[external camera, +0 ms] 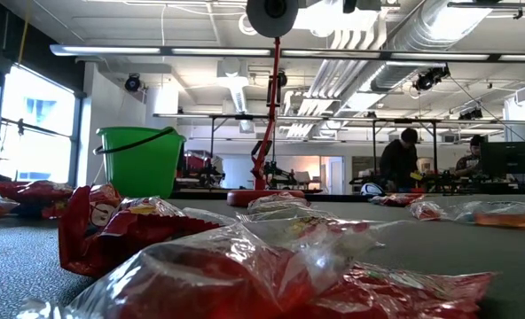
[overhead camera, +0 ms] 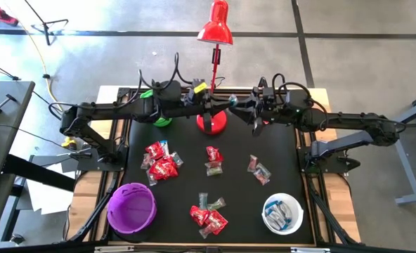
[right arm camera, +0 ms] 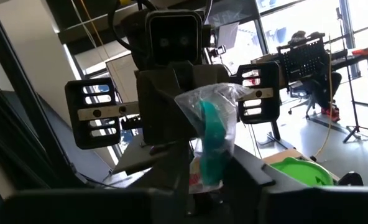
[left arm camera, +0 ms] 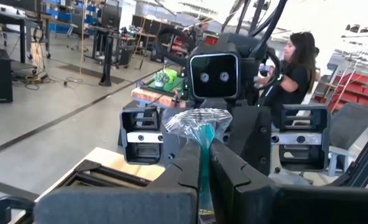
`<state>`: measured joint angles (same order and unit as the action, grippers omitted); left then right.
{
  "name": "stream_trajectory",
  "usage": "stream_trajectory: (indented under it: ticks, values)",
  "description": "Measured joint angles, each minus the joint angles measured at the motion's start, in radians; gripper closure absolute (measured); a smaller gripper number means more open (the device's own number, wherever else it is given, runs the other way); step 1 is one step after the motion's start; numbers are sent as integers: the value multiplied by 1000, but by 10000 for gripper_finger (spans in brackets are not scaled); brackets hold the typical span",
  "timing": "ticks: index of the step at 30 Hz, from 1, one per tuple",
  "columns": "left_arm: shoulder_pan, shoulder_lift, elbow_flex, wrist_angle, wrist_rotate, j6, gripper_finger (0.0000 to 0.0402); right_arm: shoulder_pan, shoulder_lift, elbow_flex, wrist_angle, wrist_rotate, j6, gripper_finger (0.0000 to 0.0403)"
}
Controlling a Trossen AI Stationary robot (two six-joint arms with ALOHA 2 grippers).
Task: Sort candy
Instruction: Put the blue gummy into the green bucket
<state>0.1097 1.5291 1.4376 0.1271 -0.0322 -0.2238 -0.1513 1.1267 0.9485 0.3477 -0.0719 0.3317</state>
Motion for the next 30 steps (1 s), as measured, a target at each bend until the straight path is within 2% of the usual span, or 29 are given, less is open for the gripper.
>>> stream_trajectory:
  ticks: [4,8,13,20,24,30]
  values:
    - [0,-2,0,-16,-6,11,401,0,0,0,-16,6,0,268]
    - [14,-29,0,-81,-35,24,401,-1,-5,0,-66,46,-13,247]
    - [38,-120,0,-259,-175,43,401,-1,-33,0,-185,89,-53,243]
    - [48,-271,1,-666,-477,14,401,-2,-79,0,-323,98,-19,242]
    - [55,-332,1,-955,-657,-115,401,-2,-83,0,-355,98,-15,242]
    - [125,-382,1,-1340,-686,-365,401,-2,-80,0,-360,166,-15,242]
